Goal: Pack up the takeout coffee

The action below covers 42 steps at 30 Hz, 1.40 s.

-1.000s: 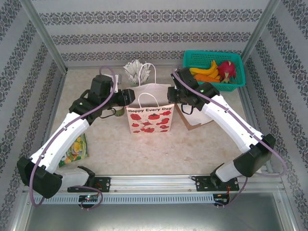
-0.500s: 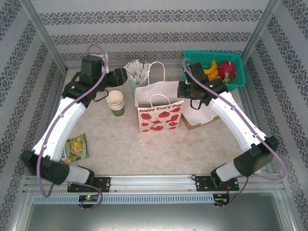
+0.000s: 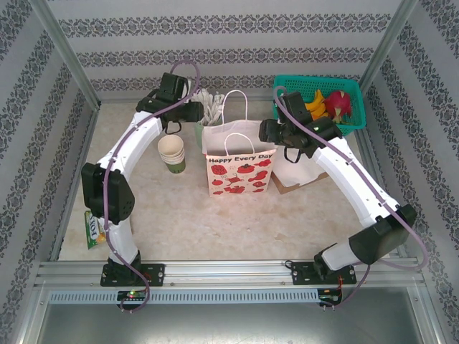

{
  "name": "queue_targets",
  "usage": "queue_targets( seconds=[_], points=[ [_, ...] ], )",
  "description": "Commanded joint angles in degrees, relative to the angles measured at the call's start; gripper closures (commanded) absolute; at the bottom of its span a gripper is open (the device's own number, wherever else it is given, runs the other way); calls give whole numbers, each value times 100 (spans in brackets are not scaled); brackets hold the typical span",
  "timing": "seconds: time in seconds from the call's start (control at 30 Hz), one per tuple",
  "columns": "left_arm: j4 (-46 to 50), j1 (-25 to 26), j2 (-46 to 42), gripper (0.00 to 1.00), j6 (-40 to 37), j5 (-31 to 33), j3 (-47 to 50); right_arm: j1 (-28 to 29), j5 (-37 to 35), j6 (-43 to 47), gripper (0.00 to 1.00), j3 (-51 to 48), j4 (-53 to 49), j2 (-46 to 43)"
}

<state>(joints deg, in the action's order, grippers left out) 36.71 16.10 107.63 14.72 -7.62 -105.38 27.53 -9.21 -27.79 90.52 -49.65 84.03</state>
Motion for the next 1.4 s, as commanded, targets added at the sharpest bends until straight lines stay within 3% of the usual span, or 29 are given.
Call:
queue_targets(
  seconds=[0.0, 0.13, 0.17, 0.2, 0.37, 0.6, 0.7, 1.0, 1.17, 1.3, 1.37],
  points=[
    [-183, -123, -50, 47, -109, -311, -246, 126, -408, 140, 30, -93, 137, -290],
    [-155, -195, 102, 50, 4, -395, -362, 204, -632, 287, 21, -136, 221, -382],
    [-60, -205, 169, 51, 4, -406, -447, 217, -666, 328, 16, -135, 232, -389],
    [19, -204, 227, 54, -3, -406, -540, 242, -705, 381, 2, -131, 249, -401],
    [150, -207, 350, 69, 4, -393, -681, 365, -1086, 574, 2, -173, 302, -461],
    [348, -209, 441, 64, 9, -329, -772, 394, -1175, 628, 2, -307, 408, -555],
    [456, -210, 495, 70, -5, -322, -831, 401, -1192, 655, 2, -316, 403, -568],
    [537, -205, 497, 73, -13, -241, -827, 437, -1257, 666, 2, -368, 429, -633],
    [517, -209, 492, 83, -28, -256, -839, 445, -1259, 668, 2, -417, 456, -669],
    [615, -211, 445, 100, -49, -221, -937, 468, -1327, 667, 2, -452, 474, -702],
    [662, -210, 287, 100, -32, -143, -934, 465, -1280, 683, 2, -496, 536, -765]
  ],
)
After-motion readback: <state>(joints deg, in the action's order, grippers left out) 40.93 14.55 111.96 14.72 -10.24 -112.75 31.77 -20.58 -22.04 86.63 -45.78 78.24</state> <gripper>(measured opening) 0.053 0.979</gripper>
